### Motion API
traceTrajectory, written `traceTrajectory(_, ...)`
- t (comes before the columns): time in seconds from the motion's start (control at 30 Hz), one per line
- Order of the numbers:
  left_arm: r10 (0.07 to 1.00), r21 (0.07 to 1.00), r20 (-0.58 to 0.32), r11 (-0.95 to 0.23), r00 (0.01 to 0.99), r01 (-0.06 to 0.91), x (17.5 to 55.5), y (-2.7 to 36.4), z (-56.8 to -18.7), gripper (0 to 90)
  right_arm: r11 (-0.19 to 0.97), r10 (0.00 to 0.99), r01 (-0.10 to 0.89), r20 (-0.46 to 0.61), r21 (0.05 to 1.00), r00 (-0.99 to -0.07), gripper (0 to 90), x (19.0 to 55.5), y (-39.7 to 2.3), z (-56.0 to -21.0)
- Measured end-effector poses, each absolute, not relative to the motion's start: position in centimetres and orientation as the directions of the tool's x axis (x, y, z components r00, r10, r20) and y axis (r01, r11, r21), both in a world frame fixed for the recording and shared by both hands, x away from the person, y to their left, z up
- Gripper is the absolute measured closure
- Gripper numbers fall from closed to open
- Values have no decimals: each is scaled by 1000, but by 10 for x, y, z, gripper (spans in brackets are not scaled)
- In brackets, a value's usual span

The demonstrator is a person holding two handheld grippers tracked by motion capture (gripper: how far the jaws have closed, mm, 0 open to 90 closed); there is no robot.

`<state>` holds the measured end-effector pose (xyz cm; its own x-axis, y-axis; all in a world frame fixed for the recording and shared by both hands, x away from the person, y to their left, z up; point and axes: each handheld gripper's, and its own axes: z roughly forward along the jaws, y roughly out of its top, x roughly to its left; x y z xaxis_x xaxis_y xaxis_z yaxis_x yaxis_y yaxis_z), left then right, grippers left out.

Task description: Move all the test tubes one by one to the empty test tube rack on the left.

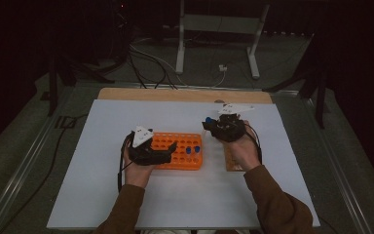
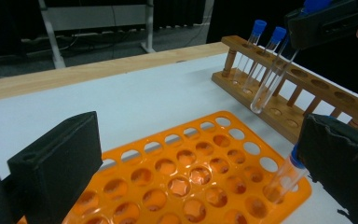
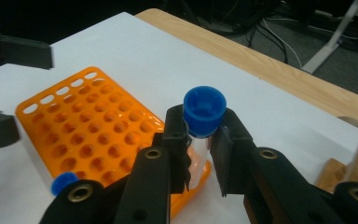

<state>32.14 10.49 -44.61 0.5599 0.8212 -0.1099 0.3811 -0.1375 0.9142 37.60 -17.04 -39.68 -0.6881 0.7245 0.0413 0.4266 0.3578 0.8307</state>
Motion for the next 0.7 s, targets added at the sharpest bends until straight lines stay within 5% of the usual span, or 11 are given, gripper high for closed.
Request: traceTrajectory(0.7,788,912,-86,-185,610,367,334,82,-441,84,403,646,389,44,829,-762,768,364,-133,-389)
